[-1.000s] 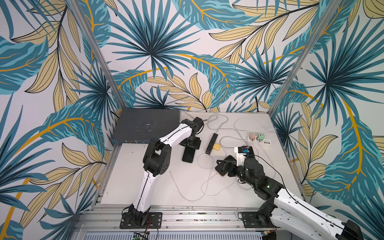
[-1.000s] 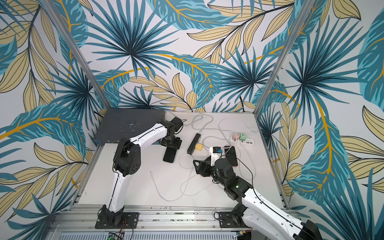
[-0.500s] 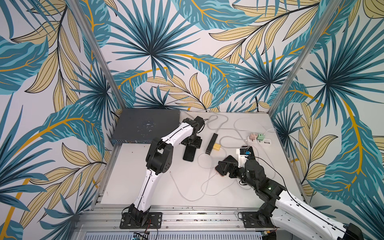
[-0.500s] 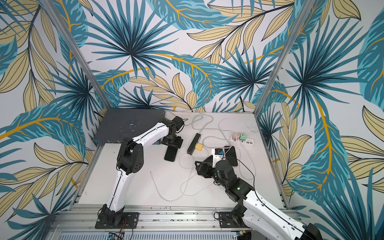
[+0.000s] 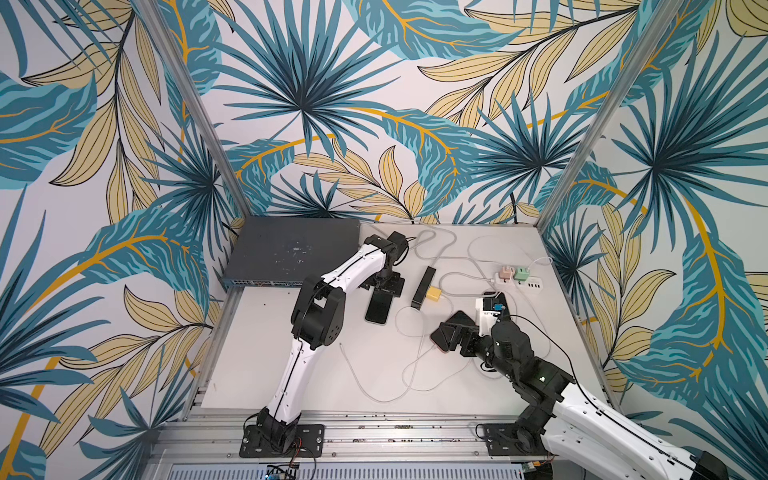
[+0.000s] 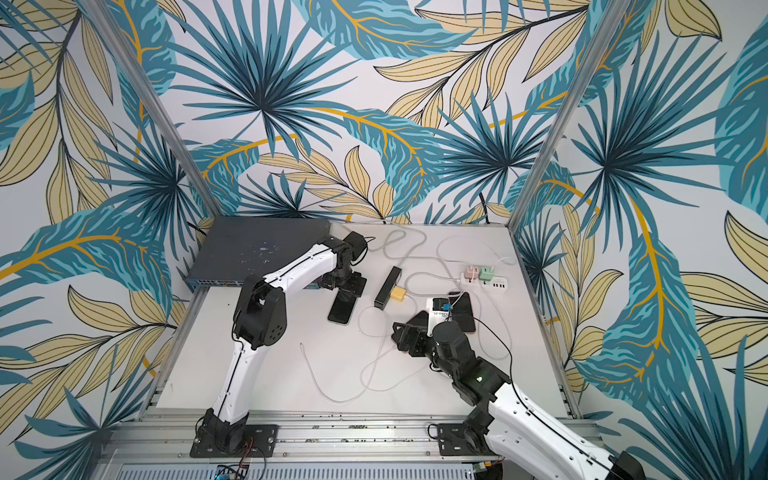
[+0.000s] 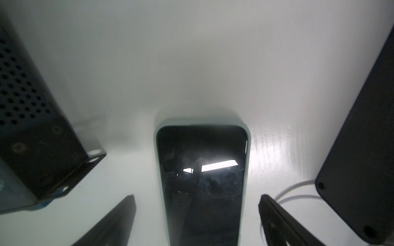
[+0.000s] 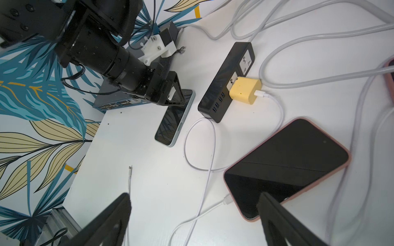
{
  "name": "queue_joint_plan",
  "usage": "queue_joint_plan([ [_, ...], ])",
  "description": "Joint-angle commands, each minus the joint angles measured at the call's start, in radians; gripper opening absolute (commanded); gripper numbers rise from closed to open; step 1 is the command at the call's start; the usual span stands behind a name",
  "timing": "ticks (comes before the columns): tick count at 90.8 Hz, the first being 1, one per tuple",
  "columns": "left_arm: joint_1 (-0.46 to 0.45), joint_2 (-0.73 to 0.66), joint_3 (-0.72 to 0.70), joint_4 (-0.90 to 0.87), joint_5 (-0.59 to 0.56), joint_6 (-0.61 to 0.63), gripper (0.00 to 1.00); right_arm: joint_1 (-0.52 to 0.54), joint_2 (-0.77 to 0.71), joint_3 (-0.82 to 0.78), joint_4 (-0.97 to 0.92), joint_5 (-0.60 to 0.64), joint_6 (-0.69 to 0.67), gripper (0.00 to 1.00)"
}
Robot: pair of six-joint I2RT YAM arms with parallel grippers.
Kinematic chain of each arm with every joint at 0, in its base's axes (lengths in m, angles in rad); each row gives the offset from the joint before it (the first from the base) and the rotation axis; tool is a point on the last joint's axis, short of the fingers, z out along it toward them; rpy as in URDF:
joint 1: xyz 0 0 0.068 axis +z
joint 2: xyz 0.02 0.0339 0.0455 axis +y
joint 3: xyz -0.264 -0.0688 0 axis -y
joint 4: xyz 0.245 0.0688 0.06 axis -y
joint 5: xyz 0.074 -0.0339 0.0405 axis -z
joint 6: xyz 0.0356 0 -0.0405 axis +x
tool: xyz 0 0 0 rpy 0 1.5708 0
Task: Unplug the charging cable from the phone
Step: Place the phone at the center of the board, then pick up the phone at the center of the board.
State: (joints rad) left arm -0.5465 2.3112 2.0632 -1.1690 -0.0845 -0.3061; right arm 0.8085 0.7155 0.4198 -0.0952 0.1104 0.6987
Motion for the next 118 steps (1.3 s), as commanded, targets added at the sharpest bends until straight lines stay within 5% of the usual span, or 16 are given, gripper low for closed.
queue_joint_plan([
  [1, -0.004, -0.161, -0.045, 0.068, -0.075, -0.016, 1.00, 0.004, 0.003, 0.029, -0.016, 0.038, -0.026, 0.96],
  [18, -0.004, -0.318, -0.119, 0.142, -0.055, -0.071, 1.00, 0.002, 0.048, 0.093, -0.007, 0.101, -0.078, 1.00],
  [45, -0.017, -0.447, -0.170, 0.248, 0.225, -0.153, 1.00, -0.011, 0.039, 0.161, -0.064, 0.152, -0.121, 1.00],
  [85, -0.202, -0.460, -0.140, 0.225, 0.236, -0.109, 0.95, -0.166, -0.010, 0.289, -0.338, 0.280, -0.022, 0.99],
  [118, -0.395, -0.290, -0.011, 0.130, 0.143, -0.018, 1.00, -0.411, -0.094, 0.247, -0.412, 0.167, 0.042, 1.00],
])
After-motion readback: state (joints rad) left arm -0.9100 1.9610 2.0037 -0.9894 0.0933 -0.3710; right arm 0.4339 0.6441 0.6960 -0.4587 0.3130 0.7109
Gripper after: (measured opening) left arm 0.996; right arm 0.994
